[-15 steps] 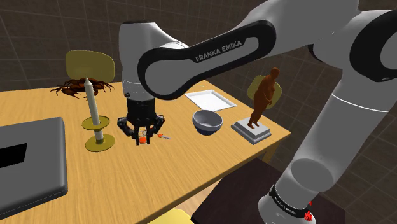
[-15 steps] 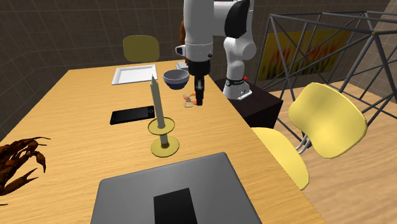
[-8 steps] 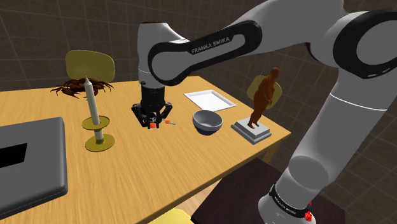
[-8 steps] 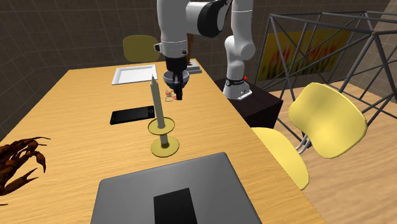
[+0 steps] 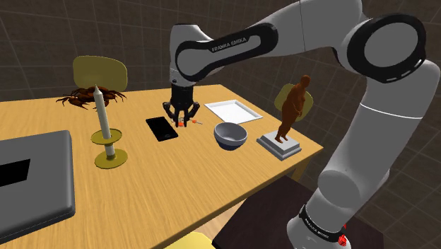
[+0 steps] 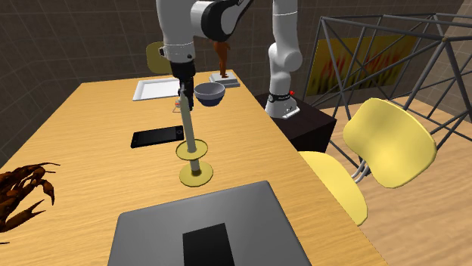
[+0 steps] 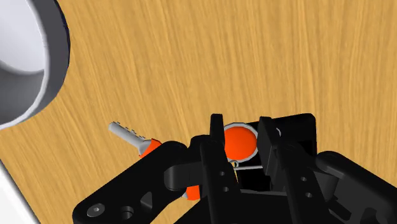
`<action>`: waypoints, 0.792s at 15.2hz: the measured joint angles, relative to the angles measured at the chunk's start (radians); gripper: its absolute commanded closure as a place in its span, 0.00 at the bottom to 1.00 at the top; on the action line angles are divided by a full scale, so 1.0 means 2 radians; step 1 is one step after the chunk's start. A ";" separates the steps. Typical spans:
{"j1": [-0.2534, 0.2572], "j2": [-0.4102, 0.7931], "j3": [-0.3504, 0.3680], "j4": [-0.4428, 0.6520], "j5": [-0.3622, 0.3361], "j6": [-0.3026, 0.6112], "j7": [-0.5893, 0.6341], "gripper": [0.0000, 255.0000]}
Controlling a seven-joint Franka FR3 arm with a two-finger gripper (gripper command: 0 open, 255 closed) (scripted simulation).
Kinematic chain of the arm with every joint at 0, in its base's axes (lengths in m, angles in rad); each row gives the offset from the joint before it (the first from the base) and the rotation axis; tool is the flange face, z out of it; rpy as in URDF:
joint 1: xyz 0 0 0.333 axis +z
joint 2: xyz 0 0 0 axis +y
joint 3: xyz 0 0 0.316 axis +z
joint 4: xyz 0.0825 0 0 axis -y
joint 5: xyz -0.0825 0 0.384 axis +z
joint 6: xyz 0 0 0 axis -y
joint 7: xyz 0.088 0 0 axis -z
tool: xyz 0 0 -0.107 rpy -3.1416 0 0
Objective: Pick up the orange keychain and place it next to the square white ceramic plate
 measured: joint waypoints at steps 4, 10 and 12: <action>-0.021 0.029 -0.020 0.036 -0.014 -0.010 -0.038 1.00; -0.043 0.076 -0.044 0.102 -0.032 -0.033 -0.083 1.00; -0.050 0.099 -0.052 0.133 -0.040 -0.043 -0.099 1.00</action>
